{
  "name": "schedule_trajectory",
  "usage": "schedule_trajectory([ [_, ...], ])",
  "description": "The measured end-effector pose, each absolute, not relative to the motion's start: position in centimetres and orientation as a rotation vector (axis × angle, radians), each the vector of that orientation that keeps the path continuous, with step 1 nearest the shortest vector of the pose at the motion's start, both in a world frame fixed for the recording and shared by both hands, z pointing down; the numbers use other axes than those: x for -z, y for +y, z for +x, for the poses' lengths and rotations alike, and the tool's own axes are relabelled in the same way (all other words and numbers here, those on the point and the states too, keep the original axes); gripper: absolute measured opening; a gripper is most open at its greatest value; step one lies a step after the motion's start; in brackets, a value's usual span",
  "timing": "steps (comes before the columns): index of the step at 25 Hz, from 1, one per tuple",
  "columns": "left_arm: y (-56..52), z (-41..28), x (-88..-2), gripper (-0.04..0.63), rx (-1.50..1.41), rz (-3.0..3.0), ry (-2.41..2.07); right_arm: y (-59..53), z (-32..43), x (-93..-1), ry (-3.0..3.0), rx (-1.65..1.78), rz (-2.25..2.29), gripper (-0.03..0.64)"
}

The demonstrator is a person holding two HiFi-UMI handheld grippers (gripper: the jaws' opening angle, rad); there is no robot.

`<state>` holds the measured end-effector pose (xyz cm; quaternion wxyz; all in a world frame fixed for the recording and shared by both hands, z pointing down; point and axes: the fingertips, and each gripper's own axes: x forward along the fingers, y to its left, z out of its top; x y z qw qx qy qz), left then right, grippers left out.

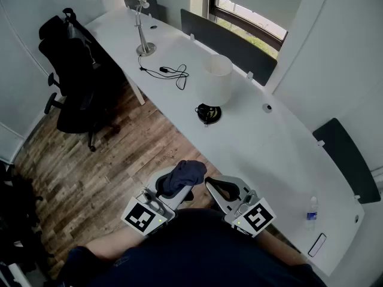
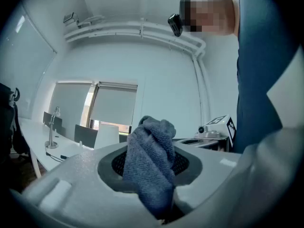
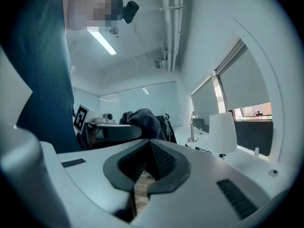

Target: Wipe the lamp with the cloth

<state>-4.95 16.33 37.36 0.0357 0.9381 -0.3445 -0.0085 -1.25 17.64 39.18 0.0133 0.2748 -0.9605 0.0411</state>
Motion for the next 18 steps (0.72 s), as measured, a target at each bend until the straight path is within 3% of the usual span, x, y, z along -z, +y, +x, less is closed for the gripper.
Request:
schedule_trajectory([
  [18, 13.5, 0.4, -37.7, 0.135, -0.027, 2.855, -1.122, 14.8, 4.6, -39.7, -3.048, -0.178, 0.817, 0.011],
])
